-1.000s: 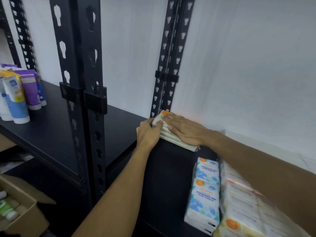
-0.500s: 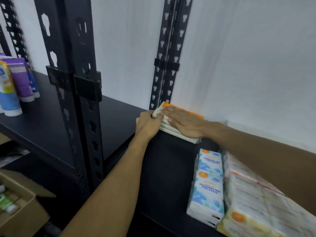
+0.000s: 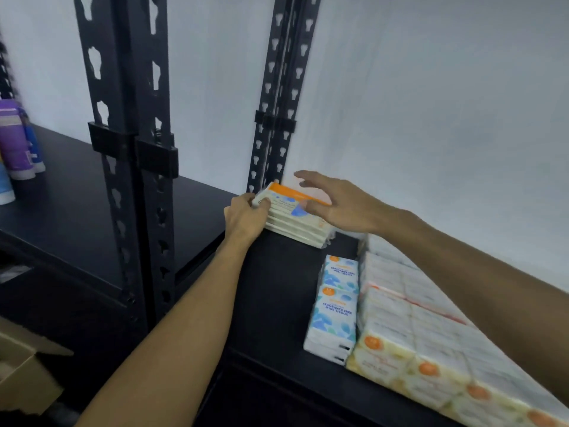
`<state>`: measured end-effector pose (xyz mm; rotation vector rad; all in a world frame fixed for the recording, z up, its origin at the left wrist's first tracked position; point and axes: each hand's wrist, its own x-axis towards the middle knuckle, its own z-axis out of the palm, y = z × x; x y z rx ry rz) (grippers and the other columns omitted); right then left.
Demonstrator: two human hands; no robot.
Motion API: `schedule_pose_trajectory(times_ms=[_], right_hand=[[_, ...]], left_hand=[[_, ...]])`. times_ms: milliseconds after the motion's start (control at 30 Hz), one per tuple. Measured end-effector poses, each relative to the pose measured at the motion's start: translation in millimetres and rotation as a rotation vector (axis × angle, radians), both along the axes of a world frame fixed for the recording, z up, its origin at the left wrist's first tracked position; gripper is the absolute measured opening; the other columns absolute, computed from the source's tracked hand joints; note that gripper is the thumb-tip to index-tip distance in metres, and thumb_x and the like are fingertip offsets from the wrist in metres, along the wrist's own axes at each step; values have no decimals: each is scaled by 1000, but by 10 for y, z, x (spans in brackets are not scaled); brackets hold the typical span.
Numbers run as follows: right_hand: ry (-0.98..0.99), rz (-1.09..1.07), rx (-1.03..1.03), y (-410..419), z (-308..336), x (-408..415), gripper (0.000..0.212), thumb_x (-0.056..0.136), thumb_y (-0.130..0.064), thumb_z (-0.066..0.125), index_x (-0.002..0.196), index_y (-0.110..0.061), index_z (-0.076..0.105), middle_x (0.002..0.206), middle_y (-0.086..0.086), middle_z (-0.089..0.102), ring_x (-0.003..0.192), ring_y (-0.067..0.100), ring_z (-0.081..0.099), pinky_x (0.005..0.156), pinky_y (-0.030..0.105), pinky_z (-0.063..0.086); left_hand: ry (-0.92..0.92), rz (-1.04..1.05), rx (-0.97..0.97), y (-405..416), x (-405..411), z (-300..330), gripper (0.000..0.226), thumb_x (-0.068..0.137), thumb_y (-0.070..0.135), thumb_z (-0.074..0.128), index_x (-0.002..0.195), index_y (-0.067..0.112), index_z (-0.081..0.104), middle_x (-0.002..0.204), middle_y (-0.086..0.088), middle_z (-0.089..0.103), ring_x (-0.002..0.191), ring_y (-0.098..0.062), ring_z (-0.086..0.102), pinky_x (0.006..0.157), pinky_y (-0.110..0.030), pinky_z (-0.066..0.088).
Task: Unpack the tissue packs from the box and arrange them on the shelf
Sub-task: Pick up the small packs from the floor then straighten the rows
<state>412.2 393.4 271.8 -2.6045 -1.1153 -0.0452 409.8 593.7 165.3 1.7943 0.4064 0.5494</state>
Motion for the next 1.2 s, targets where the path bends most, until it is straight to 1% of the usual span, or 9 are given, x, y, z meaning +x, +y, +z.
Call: schedule_pose_trajectory(times_ms=[100, 267, 367, 633, 833, 933, 1000, 1100, 1200], right_hand=[[25, -25, -61, -355, -8, -480, 56, 99, -44, 57, 151, -34, 40, 144, -11, 54, 126, 11, 53, 104, 24, 38], [72, -92, -4, -790, -137, -1027, 53, 97, -44, 61, 147, -33, 47, 149, -21, 46, 124, -11, 39, 96, 5, 28], [157, -151, 80, -886, -229, -1186, 52, 93, -53, 62, 142, -38, 49, 138, -29, 48, 118, -12, 44, 88, -1, 32], [317, -188, 126, -876, -317, -1350, 81, 71, -78, 63, 143, -45, 45, 155, -21, 35, 135, 3, 41, 106, 24, 34], [149, -209, -11, -815, -396, -1365, 72, 86, -61, 66, 148, -29, 47, 159, -7, 36, 148, 12, 26, 120, 35, 21], [128, -218, -16, -811, -428, -1330, 70, 84, -59, 69, 145, -28, 52, 156, -5, 40, 147, 13, 27, 119, 37, 22], [112, -224, -19, -807, -447, -1317, 69, 83, -58, 70, 143, -28, 54, 151, -4, 43, 144, 14, 30, 116, 35, 25], [92, -224, -24, -797, -471, -1305, 66, 82, -56, 71, 139, -27, 57, 141, -1, 50, 136, 17, 38, 101, 30, 29], [67, -228, -15, -791, -499, -1274, 64, 80, -57, 71, 135, -27, 59, 133, -2, 52, 129, 17, 41, 96, 29, 28]], left_hand=[[24, -19, -1, -23, -43, 28, 38, 97, 37, 59, 128, 15, 65, 114, -2, 66, 115, -22, 60, 86, -28, 46], [31, -27, 32, -80, -176, 112, 44, 101, 37, 55, 135, 10, 60, 117, -4, 64, 115, -22, 60, 86, -28, 43], [26, -1, 55, -184, -395, 239, 53, 106, 36, 46, 150, 7, 43, 142, -13, 55, 132, -26, 50, 94, -28, 41], [-55, -38, 59, -660, -1331, 125, 36, 106, 36, 47, 132, 16, 63, 120, 1, 66, 115, -17, 60, 90, -25, 39], [94, -503, -326, -1027, -1587, 139, 57, 108, 47, 36, 152, 12, 43, 154, 1, 47, 140, -10, 46, 117, -29, 35], [117, -532, -421, -1151, -1565, 134, 40, 110, 41, 34, 114, 19, 68, 110, 8, 74, 95, 4, 69, 88, -20, 51], [153, -546, -448, -1200, -1529, 98, 36, 109, 35, 39, 102, 17, 69, 90, 5, 78, 84, -6, 73, 84, -26, 56], [148, -519, -351, -1229, -1498, 85, 38, 107, 33, 49, 137, 13, 59, 129, -5, 69, 117, -17, 66, 108, -35, 49], [141, -513, -328, -1257, -1500, 62, 53, 102, 43, 52, 147, 13, 53, 142, -6, 61, 128, -19, 60, 115, -40, 42]])
